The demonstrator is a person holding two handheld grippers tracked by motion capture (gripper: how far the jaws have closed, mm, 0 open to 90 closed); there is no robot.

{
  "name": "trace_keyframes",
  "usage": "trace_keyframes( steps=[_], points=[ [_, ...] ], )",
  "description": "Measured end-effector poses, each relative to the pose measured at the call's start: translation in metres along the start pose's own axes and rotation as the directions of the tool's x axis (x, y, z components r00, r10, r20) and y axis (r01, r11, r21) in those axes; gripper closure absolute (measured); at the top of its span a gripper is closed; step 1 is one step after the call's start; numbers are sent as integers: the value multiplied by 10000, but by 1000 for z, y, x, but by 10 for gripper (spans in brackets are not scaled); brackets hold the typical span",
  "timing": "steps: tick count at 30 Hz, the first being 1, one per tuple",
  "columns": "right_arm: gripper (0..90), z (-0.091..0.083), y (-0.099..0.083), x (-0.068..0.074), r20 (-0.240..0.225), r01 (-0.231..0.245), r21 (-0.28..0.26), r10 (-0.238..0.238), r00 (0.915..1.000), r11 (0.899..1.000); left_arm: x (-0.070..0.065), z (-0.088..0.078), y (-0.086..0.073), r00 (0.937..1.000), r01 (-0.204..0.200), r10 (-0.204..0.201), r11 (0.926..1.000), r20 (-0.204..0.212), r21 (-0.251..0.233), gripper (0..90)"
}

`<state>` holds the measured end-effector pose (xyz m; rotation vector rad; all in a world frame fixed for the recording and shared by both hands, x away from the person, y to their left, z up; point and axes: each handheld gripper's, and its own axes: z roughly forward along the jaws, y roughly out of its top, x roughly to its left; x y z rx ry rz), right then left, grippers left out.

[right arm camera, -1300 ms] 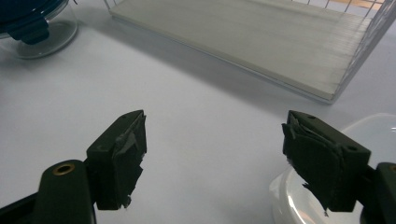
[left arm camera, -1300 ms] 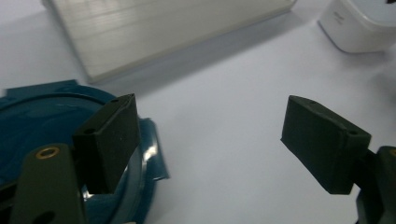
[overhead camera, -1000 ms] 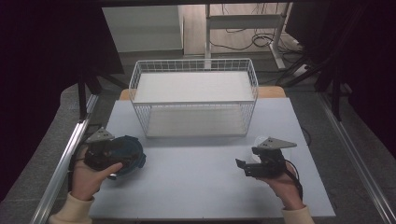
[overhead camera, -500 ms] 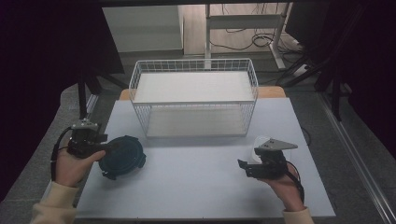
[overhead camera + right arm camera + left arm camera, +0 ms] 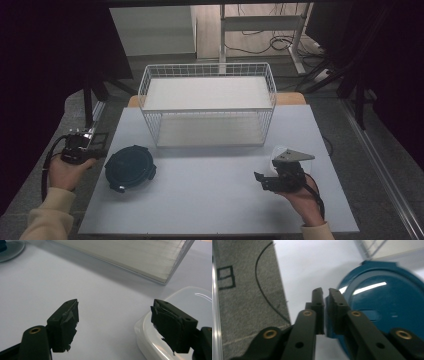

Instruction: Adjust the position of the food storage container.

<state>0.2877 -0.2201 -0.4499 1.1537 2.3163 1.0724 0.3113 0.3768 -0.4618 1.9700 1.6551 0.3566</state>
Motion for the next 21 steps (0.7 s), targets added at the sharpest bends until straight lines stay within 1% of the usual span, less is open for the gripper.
trace_keyframes(
  steps=[2,5,8,11,15,21],
  points=[
    [218,0,0,0,33,5,31,-5,10000,10000,5,4,-3,9999,135,-134,9997,-91,203,883],
    [218,1,-1,0,64,15,68,-16,10000,10000,10,10,-7,9997,253,-249,9984,-77,499,900],
    [218,2,-2,-1,108,-30,101,28,9999,9999,10,15,-11,9996,293,-296,9969,24,726,900],
    [218,3,-2,0,124,5,170,-7,9999,9999,9,19,-14,9995,248,-264,9956,159,904,900],
    [217,3,-2,0,135,30,146,-32,9999,9999,7,21,-15,9987,209,-256,9946,451,1014,900],
    [217,1,-1,-1,195,22,107,-24,9998,9999,6,21,-14,9988,213,-257,9942,405,1054,900]
  ],
)
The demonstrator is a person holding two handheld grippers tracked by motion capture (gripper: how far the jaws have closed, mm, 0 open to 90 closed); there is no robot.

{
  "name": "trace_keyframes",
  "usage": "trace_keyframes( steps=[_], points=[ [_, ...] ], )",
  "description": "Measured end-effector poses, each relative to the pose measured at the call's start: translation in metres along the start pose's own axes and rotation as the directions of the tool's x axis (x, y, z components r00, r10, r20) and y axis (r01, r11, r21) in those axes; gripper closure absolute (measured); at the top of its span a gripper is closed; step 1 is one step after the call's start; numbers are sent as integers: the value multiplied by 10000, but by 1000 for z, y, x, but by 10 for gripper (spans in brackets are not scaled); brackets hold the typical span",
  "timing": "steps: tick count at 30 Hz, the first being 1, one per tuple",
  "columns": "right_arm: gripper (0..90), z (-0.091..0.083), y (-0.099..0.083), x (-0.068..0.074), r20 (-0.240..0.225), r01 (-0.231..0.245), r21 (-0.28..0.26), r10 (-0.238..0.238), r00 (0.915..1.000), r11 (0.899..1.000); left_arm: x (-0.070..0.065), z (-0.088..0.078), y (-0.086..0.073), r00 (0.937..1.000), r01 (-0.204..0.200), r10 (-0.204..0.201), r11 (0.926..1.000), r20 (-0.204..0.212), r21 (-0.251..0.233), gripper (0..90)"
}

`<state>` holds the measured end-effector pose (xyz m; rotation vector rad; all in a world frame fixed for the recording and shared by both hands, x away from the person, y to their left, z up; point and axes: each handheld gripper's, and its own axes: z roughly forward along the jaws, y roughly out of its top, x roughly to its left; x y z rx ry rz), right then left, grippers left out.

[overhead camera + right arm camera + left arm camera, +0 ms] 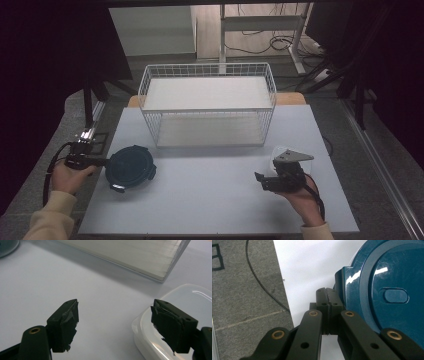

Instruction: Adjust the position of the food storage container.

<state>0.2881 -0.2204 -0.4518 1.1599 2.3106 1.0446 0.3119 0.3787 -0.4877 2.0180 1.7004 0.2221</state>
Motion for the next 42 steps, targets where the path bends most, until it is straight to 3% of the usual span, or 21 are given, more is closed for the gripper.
trace_keyframes(
  steps=[12,18,28,42],
  points=[
    [217,0,1,0,-9,31,-20,-31,10000,10000,-1,0,-2,9998,6,-4,10000,221,-48,900],
    [216,1,2,1,3,36,5,-36,10000,10000,-9,1,-4,9988,-219,218,9998,449,14,900],
    [215,1,3,3,-46,80,28,-80,10000,10000,-37,8,1,9938,-690,683,9976,874,53,900],
    [215,1,3,3,-42,91,6,-91,9999,10000,-78,22,2,9800,-1244,1213,9922,1578,94,900]
  ],
)
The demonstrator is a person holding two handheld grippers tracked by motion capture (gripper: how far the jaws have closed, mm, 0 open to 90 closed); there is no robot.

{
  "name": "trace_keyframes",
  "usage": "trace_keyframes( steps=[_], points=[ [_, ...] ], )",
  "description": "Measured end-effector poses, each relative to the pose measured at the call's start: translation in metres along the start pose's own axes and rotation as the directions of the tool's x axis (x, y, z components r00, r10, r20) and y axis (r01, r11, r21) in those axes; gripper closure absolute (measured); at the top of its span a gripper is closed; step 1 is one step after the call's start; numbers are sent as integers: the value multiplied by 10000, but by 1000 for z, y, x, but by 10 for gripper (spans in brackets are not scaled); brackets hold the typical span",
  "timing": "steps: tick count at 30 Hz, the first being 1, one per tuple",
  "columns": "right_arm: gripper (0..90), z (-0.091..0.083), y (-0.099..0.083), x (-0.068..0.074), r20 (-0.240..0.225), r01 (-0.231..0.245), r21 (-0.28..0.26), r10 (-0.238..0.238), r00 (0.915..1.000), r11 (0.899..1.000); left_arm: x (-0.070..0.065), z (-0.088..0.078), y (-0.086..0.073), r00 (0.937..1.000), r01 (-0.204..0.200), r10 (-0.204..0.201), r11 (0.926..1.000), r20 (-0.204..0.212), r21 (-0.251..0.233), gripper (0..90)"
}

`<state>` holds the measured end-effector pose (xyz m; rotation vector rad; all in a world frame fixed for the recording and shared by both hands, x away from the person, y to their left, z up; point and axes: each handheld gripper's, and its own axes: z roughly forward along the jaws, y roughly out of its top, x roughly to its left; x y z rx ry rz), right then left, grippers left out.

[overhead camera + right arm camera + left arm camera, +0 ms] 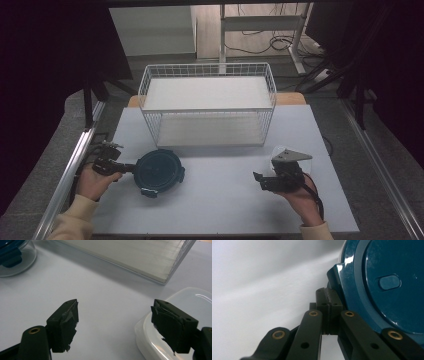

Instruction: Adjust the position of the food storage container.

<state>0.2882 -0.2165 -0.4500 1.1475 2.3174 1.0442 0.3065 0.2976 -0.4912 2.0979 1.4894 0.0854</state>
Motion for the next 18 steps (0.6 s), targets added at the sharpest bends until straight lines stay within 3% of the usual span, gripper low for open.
trace_keyframes(
  steps=[12,14,18],
  points=[
    [214,0,0,0,12,-31,42,31,10000,10000,-28,14,5,9980,-396,392,9992,506,70,900],
    [215,0,0,0,17,-23,48,23,10000,10000,-31,17,4,9967,-593,573,9977,575,328,900],
    [214,0,0,0,12,-1,53,1,10000,10000,-40,22,4,9935,-751,722,9967,885,296,900]
  ],
)
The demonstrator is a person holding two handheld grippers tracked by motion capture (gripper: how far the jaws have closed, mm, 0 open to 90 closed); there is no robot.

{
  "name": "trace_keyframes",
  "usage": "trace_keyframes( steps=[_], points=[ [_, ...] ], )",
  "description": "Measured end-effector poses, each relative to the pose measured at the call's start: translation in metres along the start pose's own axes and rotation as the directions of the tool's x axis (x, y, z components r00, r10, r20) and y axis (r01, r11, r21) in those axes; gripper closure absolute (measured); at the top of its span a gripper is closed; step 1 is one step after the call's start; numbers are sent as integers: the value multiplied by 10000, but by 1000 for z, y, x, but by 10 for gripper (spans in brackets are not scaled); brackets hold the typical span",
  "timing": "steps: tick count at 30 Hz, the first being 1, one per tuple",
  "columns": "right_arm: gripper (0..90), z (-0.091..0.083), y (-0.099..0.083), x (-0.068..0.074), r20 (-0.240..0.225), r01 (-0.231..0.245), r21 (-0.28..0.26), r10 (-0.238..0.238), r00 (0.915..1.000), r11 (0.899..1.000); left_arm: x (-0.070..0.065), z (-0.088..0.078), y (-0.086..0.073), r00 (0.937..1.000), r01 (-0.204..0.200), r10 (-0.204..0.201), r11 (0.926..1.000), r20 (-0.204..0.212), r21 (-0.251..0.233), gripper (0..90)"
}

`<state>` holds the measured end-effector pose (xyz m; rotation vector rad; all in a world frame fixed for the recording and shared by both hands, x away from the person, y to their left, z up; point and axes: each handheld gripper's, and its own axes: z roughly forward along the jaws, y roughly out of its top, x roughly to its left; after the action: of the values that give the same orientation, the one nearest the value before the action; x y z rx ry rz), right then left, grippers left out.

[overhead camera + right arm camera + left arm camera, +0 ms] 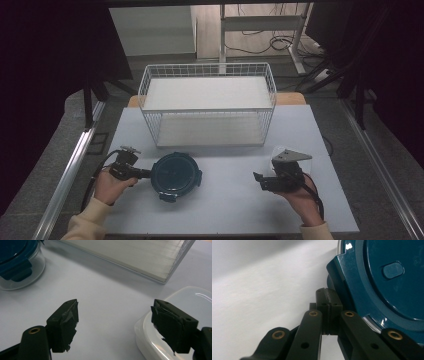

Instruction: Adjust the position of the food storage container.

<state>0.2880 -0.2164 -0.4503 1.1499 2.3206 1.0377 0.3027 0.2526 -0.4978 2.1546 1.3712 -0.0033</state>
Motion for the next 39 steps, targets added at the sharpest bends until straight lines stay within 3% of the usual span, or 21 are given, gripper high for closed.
trace_keyframes(
  steps=[6,23,39],
  points=[
    [215,0,0,0,6,-28,9,28,10000,10000,-8,8,3,9983,-142,141,9999,568,6,900],
    [215,0,0,0,8,-7,38,7,10000,10000,-38,24,14,9925,-861,841,9961,885,196,900],
    [214,0,0,0,4,33,21,-33,10000,10000,-56,30,14,9863,-1109,1082,9937,1246,155,900]
  ],
)
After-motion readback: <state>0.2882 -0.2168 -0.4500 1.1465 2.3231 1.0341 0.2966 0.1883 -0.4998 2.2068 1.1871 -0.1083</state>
